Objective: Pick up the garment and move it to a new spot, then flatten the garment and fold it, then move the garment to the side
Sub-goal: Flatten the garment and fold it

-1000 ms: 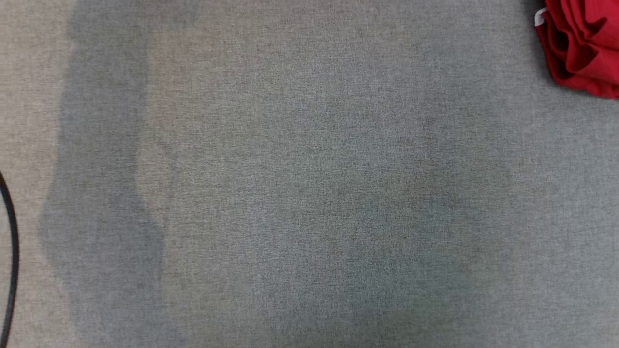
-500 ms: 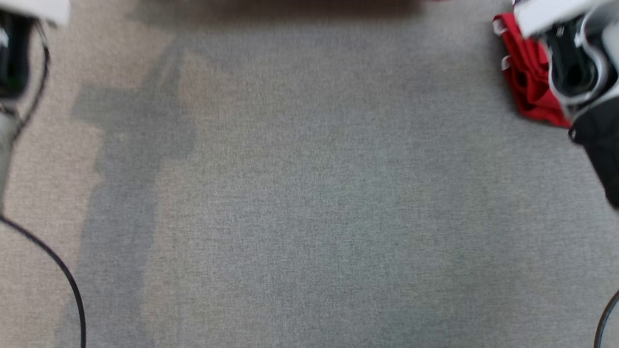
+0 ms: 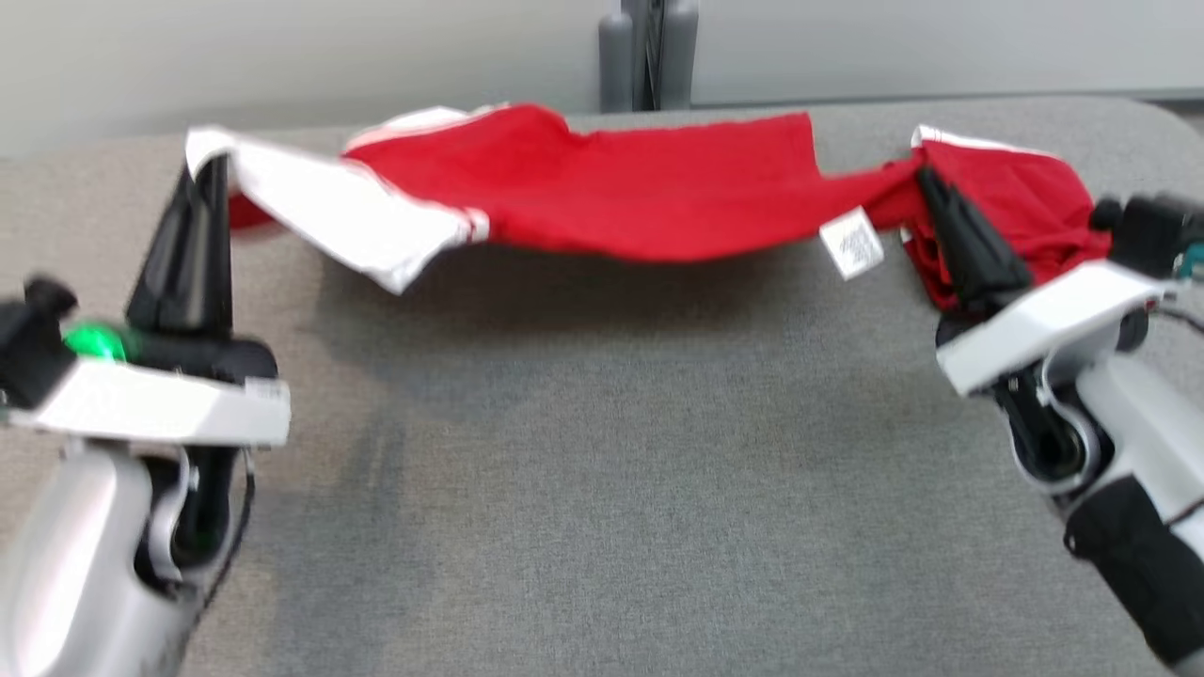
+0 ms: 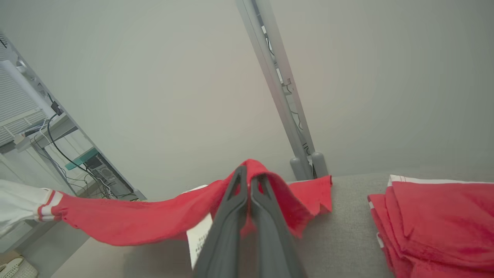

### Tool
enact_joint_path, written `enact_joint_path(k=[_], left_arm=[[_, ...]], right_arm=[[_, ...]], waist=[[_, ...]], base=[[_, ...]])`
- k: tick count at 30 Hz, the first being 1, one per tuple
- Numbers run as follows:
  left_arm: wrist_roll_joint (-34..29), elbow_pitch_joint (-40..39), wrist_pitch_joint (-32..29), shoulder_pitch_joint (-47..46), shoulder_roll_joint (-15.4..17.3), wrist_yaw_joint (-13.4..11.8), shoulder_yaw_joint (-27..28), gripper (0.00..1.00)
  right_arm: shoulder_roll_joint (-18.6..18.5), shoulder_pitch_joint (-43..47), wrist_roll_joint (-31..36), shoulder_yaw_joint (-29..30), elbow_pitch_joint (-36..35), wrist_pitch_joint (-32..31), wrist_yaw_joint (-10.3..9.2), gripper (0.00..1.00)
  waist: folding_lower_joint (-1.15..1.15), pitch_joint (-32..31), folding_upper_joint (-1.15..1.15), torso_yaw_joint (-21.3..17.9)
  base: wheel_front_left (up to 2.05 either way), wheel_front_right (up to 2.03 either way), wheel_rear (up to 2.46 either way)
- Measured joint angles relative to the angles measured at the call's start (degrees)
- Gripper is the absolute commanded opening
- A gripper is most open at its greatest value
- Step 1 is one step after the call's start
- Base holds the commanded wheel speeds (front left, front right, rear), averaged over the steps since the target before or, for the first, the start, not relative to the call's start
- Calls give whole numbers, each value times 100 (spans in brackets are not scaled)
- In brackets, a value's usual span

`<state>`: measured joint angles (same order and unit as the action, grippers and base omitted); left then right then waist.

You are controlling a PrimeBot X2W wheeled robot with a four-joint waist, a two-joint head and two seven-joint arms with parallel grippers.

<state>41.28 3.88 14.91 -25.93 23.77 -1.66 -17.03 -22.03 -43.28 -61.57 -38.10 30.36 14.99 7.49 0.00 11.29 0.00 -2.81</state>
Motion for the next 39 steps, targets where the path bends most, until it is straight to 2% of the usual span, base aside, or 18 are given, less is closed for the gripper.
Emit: enact_joint_path(k=[5,12,19,28,39], left_arm=[[-122,-609,0,1123,-370,-172,433,0],[-191,-913,1,2320,-867,-148,638,0],[-312,-835,1,3133,-1261,-90,646,0],[-461,-444,1,3786,-1435,-144,601,0],[-488,-222,-111,4362,-1303,-292,689,0]], right_arm=[[-82,830,-43,149,-325,0,0,0],[-177,1783,-40,203,-567,0,0,0],[-316,2629,-109,205,-750,-36,0,0],[-426,3377,23,347,-939,-253,0,0],[-528,4044,325,689,-1195,-754,0,0]], waist=[[0,-344,0,37],[0,-691,0,122],[0,-867,0,209],[0,-1122,0,274],[0,-1206,0,410]], base=[[0,0,0],[0,0,0],[0,0,0],[0,0,0],[0,0,0]])
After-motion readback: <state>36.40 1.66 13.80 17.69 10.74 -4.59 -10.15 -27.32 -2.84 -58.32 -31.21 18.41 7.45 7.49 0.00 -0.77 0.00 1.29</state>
